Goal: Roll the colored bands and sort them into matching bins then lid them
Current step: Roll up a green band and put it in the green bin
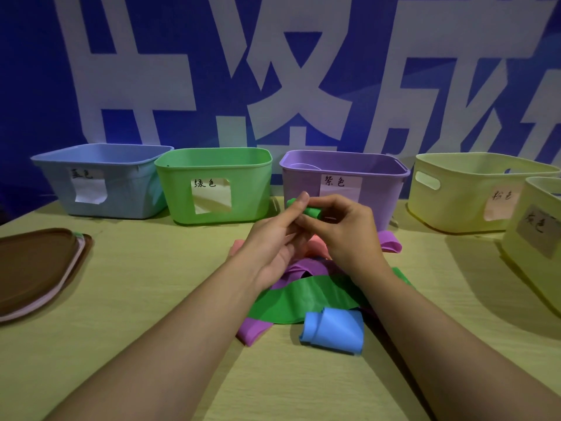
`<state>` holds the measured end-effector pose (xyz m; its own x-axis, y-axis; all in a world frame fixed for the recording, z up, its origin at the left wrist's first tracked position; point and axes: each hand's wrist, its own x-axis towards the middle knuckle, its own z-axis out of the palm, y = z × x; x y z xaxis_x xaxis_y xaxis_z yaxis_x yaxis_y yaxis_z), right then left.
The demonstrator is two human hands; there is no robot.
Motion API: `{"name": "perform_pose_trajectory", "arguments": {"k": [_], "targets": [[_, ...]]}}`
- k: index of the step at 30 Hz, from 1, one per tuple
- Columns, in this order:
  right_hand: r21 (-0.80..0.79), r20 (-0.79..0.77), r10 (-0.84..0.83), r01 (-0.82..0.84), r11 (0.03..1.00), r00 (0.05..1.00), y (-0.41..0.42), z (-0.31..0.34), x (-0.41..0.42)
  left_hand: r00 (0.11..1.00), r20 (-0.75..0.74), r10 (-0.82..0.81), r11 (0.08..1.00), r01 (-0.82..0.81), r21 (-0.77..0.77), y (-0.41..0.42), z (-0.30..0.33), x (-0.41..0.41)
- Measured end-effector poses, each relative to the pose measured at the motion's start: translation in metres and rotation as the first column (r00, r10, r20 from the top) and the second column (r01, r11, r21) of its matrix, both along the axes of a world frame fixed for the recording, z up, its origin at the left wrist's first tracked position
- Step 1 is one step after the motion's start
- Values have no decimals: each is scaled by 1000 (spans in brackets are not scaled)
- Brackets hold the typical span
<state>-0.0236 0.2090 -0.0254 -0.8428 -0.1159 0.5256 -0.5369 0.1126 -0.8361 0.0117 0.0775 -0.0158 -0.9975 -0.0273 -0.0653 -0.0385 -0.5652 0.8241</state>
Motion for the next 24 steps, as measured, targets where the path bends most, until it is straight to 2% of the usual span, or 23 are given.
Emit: {"name": "perform_pose_trajectory", "arguments": {"k": [4, 9, 13, 16, 20, 22, 24], "targets": [[68, -2, -4, 5, 998, 1000, -6, 0, 1, 997, 30, 75, 994, -78, 78, 0, 0, 1], [104, -2, 77, -77, 992, 997, -11, -3, 4, 986, 56, 155, 987, -158, 42, -2, 1, 1], [10, 28, 189, -189, 982, 982, -10, -4, 4, 985, 34, 169, 981, -171, 97, -10, 0, -5], [48, 15, 209, -210, 977, 978, -10, -5, 6, 985, 18, 169, 980, -170, 105, -15, -1, -9], [92, -6, 95, -94, 991, 995, -11, -3, 10, 983, -42, 178, 981, -174, 88, -14, 3, -9], [191, -73, -14, 28, 981, 997, -8, 0, 12, 966, -86, 245, 969, -245, 22, -18, 7, -8], [332, -157, -102, 150, 931, 982, -5, 2, 14, 938, -148, 313, 944, -325, -62, -23, 12, -6]]}}
